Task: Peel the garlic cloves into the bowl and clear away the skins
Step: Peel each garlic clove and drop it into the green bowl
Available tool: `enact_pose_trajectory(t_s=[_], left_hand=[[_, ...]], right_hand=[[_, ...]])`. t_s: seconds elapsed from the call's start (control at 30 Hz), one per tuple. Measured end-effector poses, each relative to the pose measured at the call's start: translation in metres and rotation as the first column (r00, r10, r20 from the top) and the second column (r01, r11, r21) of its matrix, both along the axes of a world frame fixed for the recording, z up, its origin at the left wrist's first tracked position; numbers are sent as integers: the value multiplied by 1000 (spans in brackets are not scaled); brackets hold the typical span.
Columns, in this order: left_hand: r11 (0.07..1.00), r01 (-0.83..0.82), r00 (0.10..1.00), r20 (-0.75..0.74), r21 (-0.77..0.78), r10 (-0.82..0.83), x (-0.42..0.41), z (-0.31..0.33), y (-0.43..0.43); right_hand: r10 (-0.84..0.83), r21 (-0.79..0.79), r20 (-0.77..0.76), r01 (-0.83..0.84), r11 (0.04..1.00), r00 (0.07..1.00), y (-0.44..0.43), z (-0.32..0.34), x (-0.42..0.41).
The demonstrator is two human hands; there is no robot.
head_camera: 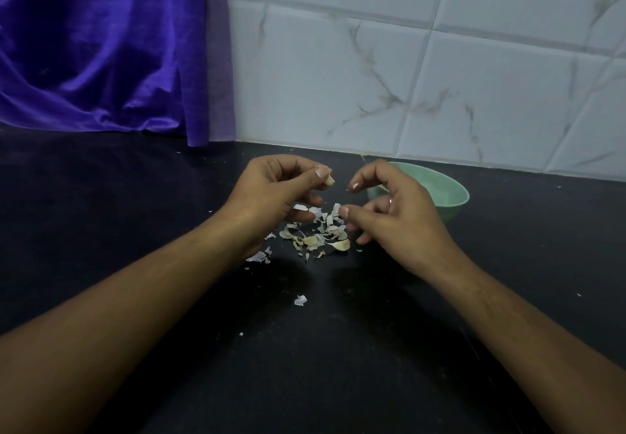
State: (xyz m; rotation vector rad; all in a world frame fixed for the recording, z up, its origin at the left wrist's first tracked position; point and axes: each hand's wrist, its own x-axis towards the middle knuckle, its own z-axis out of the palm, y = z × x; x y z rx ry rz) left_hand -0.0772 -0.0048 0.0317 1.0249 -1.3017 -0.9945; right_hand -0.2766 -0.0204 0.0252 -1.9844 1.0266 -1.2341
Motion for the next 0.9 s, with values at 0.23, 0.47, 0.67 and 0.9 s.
enact_pose_trajectory(t_s=[0.23, 0.47, 0.67, 0.9], left_hand=[[995, 18, 983, 186, -102, 1, -2, -3, -1], [985, 32, 969, 248, -169, 11, 1, -1, -1], [980, 26, 962, 271, -198, 30, 1, -2, -1], [966, 14, 949, 307, -258, 69, -1, -3, 0]], right_hand=[[99, 30, 172, -105, 994, 980, -1, 0, 6], [133, 87, 268, -162, 983, 954, -1, 2, 5], [134, 95, 240, -161, 982, 961, -1, 1, 6], [160, 134, 292, -205, 970, 943, -2, 0, 6]])
